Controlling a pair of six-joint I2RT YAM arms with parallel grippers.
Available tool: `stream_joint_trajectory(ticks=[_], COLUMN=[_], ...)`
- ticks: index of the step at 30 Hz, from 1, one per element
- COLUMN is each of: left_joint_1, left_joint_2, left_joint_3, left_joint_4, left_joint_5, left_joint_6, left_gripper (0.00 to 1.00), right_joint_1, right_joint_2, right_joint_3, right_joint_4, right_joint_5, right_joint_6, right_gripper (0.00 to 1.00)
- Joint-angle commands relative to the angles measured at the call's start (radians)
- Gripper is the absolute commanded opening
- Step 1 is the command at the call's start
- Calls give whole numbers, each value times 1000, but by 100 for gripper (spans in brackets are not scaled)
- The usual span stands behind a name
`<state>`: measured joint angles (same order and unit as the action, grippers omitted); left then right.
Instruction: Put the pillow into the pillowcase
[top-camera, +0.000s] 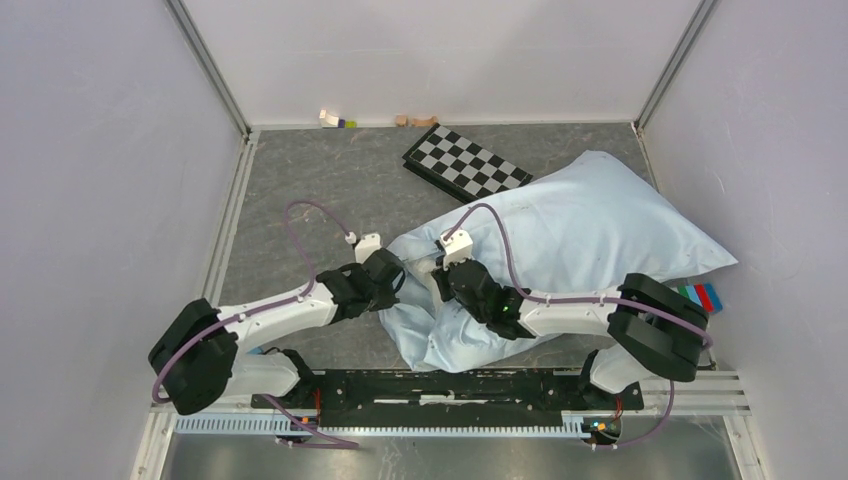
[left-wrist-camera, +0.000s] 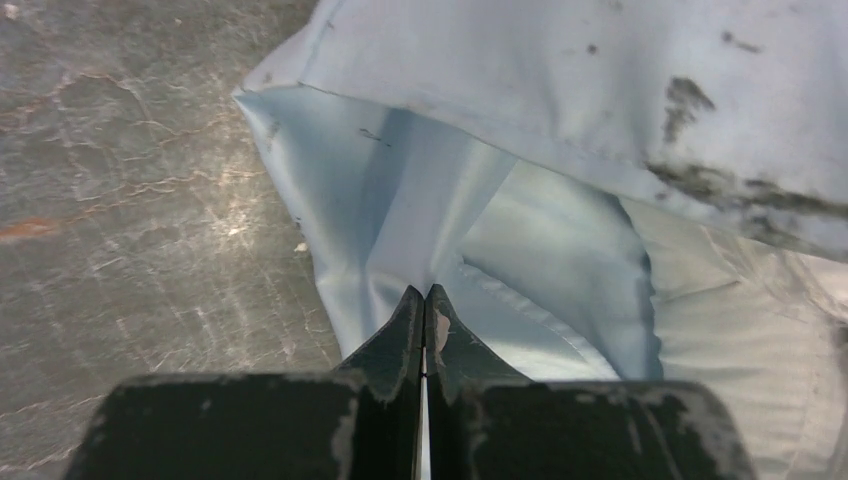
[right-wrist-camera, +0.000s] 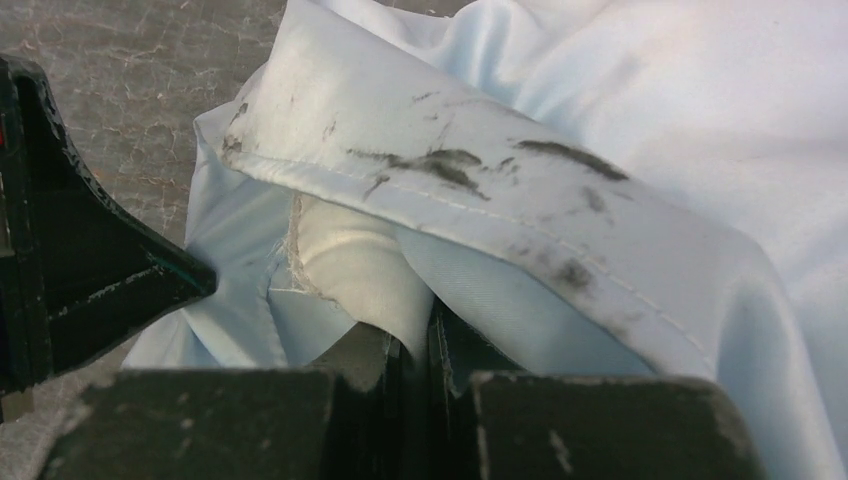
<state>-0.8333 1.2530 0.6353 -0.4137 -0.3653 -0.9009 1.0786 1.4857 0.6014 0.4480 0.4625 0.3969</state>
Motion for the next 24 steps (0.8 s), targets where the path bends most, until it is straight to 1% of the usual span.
stream_joint_trajectory(ticks=[1, 3, 4, 5, 7, 11, 13, 14, 18, 20, 22, 23, 24], left_joint_1=[8, 8, 8, 8, 9, 7, 7, 6, 5, 3, 2, 2, 5], left_joint_2=[-29, -7, 10, 28, 53, 83, 99, 108, 164, 200, 231, 236, 238], left_joint_3=[-52, -29, -11, 10, 31, 61, 75, 81, 112, 136, 145, 145, 144], left_joint_4=[133, 142, 130, 118, 116, 106, 92, 90, 75, 62, 57, 58, 57], left_joint_5=[91, 99, 97, 95, 99, 102, 96, 92, 82, 62, 34, 16, -1], left_joint_6=[-5, -4, 0, 2, 14, 28, 31, 32, 37, 37, 29, 23, 20], left_gripper=[2, 3, 6, 10, 26, 47, 54, 55, 55, 50, 39, 29, 17], right_joint_1=[24, 30, 31, 32, 32, 34, 34, 33, 34, 35, 34, 35, 35], right_joint_2=[90, 102, 104, 107, 112, 113, 113, 114, 118, 111, 91, 79, 64], right_joint_3=[19, 20, 19, 15, 12, 17, 16, 16, 22, 30, 37, 39, 47], right_joint_4=[-158, -160, -157, -150, -143, -141, -139, -137, -135, -141, -147, -152, -161], right_joint_5=[-73, -76, -78, -81, -88, -90, -87, -88, -98, -101, -102, -100, -99], right_joint_6=[2, 7, 11, 16, 19, 17, 17, 16, 15, 14, 10, 6, -1], right_gripper=[0, 0, 0, 0, 0, 0, 0, 0, 0, 0, 0, 0, 0])
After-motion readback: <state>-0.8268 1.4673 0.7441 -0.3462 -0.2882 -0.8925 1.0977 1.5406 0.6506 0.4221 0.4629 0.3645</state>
